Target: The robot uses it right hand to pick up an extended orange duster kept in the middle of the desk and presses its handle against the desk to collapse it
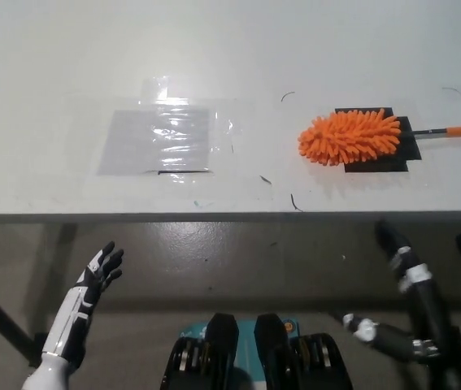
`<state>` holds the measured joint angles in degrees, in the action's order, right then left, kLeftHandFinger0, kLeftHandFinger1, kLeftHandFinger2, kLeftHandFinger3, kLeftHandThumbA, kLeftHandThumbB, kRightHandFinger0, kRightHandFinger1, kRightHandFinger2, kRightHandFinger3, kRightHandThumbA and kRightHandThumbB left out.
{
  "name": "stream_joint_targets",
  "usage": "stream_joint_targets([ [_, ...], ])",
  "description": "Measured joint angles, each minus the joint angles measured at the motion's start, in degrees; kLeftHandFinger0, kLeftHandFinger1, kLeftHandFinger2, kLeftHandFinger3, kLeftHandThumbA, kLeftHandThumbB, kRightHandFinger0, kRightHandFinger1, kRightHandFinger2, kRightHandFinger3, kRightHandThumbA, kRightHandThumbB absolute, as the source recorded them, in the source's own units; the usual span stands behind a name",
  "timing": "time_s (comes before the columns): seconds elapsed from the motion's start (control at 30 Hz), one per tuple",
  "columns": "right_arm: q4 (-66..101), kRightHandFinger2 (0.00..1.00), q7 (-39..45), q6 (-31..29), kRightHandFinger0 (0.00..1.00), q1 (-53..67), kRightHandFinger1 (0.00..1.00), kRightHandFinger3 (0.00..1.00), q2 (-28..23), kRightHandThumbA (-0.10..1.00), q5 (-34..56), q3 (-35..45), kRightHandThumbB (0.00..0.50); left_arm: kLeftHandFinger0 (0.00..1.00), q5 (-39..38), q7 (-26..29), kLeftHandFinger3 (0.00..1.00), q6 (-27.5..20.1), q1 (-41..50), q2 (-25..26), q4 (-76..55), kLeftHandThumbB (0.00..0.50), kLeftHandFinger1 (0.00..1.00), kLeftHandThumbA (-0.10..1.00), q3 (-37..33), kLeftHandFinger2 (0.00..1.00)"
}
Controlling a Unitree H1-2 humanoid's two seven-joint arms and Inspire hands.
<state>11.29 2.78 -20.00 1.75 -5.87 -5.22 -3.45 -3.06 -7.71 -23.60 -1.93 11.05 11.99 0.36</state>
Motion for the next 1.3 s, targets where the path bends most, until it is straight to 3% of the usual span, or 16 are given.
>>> stream_joint_targets([
  [0.03,1.9,1.0,0.0,0.1,1.0,-0.1,1.0,1.0,-0.6,1.0,-0.5,0.7,0.248,1.0,-0.1,-0.2,1.0,-0.1,0.0,0.0,-0.2,0.273,1.0,1.0,0.0,1.0],
  [0.1,5.7,1.0,0.2,0.8,1.0,-1.0,1.0,1.0,-2.1,0.98,-1.7,1.8,0.329,1.0,-0.3,-0.5,1.0,-0.4,0.0,0.0,-0.5,0.282,1.0,1.0,-0.1,1.0],
  [0.2,10.9,1.0,0.8,4.4,1.0,-3.9,1.0,1.0,-5.0,0.91,-3.5,3.5,0.328,1.0,-0.4,-1.0,1.0,-0.4,-0.2,0.0,-0.6,0.289,1.0,1.0,-0.2,1.0],
  [0.33,14.3,1.0,2.0,9.8,1.0,-10.0,1.0,1.0,-8.7,0.94,-5.9,5.0,0.345,1.0,-0.4,-1.1,1.0,-0.4,-0.6,0.0,-0.6,0.281,1.0,1.0,-0.2,1.0],
  [0.53,13.8,1.0,6.0,17.3,1.0,-21.0,1.0,1.0,-15.1,0.94,-7.4,4.2,0.344,1.0,-0.4,-1.1,1.0,-0.4,-0.6,0.0,-0.1,0.282,1.0,1.0,-0.3,1.0],
  [0.57,13.5,1.0,6.7,18.5,1.0,-23.1,1.0,1.0,-16.3,0.91,-7.6,4.0,0.248,1.0,-0.4,-1.1,1.0,-0.4,-0.6,0.0,-0.1,0.288,1.0,1.0,-0.3,1.0],
  [0.6,13.4,1.0,7.4,19.9,1.0,-25.3,1.0,1.0,-17.5,0.92,-7.8,3.8,0.346,1.0,-0.4,-1.1,1.0,-0.4,-0.6,0.0,0.0,0.289,1.0,1.0,-0.3,1.0],
  [0.63,13.1,1.0,7.9,20.8,1.0,-26.7,1.0,1.0,-18.3,0.94,-7.8,3.6,0.401,1.0,-0.4,-1.1,1.0,-0.4,-0.6,0.0,0.0,0.295,1.0,1.0,-0.3,1.0],
  [0.67,11.9,1.0,8.8,21.9,1.0,-29.4,1.0,1.0,-19.2,0.96,-7.9,2.8,0.422,1.0,-0.4,-1.1,1.0,-0.4,-0.5,0.0,0.2,0.294,1.0,1.0,-0.2,1.0],
  [0.77,6.9,1.0,11.0,24.8,1.0,-36.0,1.0,1.0,-20.9,0.96,-8.5,0.5,0.422,1.0,-0.3,-1.1,1.0,-0.4,-0.6,0.0,0.5,0.29,1.0,1.0,-0.3,1.0],
  [0.8,4.6,1.0,12.0,26.2,1.0,-38.4,1.0,1.0,-21.4,0.95,-8.8,-0.7,0.389,1.0,-0.3,-1.1,1.0,-0.4,-0.7,0.0,0.5,0.302,1.0,1.0,-0.3,1.0],
  [0.87,0.2,1.0,14.1,28.2,1.0,-43.1,1.0,1.0,-22.2,0.95,-9.2,-2.9,0.388,1.0,-0.3,-1.1,1.0,-0.4,-0.8,0.0,0.8,0.305,1.0,1.0,-0.3,1.0],
  [1.13,-24.2,1.0,19.0,31.7,1.0,-57.5,1.0,1.0,-21.9,0.99,-11.3,-11.3,0.447,1.0,-0.3,-1.1,1.0,-0.4,-0.9,0.1,2.3,0.301,1.0,1.0,-0.2,1.0],
  [1.17,-28.0,1.0,19.4,32.0,1.0,-59.1,1.0,1.0,-21.7,0.98,-11.5,-12.3,0.434,1.0,-0.3,-1.1,1.0,-0.4,-0.9,0.1,2.4,0.301,1.0,1.0,-0.2,1.0],
  [1.23,-34.3,1.0,20.0,32.2,1.0,-61.7,1.0,1.0,-21.0,0.98,-11.7,-13.8,0.455,1.0,-0.3,-1.1,1.0,-0.4,-0.9,0.1,2.4,0.282,1.0,1.0,-0.2,1.0],
  [1.3,-40.9,1.0,20.5,32.2,1.0,-64.0,1.0,1.0,-20.1,1.0,-11.9,-15.4,0.439,1.0,-0.3,-1.1,1.0,-0.4,-0.9,0.1,2.5,0.301,1.0,1.0,-0.2,1.0],
])
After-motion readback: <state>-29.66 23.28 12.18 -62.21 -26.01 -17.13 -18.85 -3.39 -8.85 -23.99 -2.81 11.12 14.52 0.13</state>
